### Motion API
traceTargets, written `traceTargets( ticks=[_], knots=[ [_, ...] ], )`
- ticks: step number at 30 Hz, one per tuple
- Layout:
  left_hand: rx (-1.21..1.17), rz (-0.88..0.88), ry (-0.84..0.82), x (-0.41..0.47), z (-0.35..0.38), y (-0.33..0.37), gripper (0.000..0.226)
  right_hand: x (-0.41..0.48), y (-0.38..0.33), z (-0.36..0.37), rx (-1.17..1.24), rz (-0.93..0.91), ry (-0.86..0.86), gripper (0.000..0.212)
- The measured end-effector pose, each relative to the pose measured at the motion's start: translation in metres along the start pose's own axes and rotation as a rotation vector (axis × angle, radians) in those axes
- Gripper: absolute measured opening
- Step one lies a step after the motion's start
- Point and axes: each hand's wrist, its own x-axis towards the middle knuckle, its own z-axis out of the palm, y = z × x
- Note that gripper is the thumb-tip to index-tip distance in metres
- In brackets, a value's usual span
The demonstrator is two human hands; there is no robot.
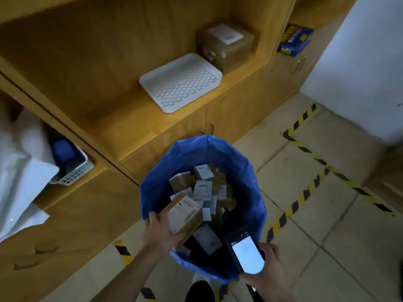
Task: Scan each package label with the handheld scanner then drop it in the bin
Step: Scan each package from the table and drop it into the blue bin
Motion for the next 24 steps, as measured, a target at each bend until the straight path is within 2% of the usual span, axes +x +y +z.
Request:
traceTargets(
  ticks=[4,7,13,19,24],
  knots=[
    [-0.06,-0.083,-0.022,0.088,0.026,0.017,0.087,0.071,-0.005,0.037,0.029,0.076,-0.007,0.064],
    [-0.066,-0.135,-0.03,0.143,0.051,0.025,0.084,0.113,0.002,0.063,0.051,0.11,-0.001,0.072],
    [-0.015,-0.148,-0.082,0.216,0.091,0.036,0.091,0.168,0.021,0.094,-0.052,0.164,-0.069,0.076],
    [0.009,-0.095,-0.151,0.231,0.096,0.044,0.089,0.186,0.029,0.094,-0.051,0.196,-0.054,0.082],
    [0.056,-0.003,-0.091,0.203,0.072,0.05,0.076,0.165,0.021,0.07,-0.044,0.189,-0.047,0.079]
  ],
)
